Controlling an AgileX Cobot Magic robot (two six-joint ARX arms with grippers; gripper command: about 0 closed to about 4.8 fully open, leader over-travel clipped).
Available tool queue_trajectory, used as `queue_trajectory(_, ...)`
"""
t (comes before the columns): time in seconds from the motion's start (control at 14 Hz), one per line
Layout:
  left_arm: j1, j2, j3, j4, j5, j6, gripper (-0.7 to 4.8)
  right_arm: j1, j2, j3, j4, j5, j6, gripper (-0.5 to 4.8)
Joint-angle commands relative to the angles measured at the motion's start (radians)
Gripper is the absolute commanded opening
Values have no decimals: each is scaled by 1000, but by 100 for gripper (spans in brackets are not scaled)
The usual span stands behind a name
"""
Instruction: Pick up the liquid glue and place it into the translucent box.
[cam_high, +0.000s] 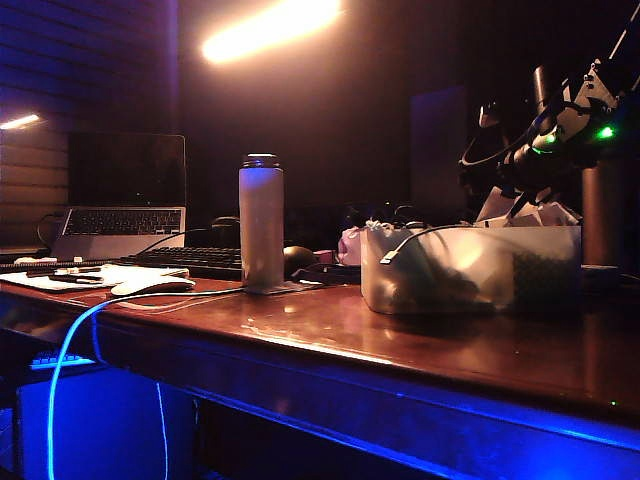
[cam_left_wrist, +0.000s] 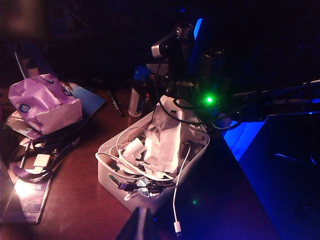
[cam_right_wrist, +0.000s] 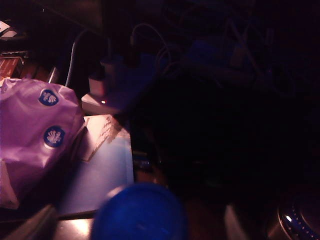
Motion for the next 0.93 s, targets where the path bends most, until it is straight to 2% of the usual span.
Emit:
queue_trajectory(0.07,0,-2,4,13,8,0,-6,-4,-2,14,9,0,-2,479)
queue_trajectory(0.43,0,-2,4,13,8,0,-6,-5,18,89,-46,-1,-5,479)
queue_trajectory(0.78,0,-2,4,12,31,0,-6,-5,34,92,-93,-1,-5,479)
queue_trajectory(0.86,0,-2,4,11,30,0,-6,-5,35,92,-96,-1,-5,465)
queue_trajectory(0.93,0,-2,4,12,30,0,-6,-5,39,92,-95,-1,-5,403)
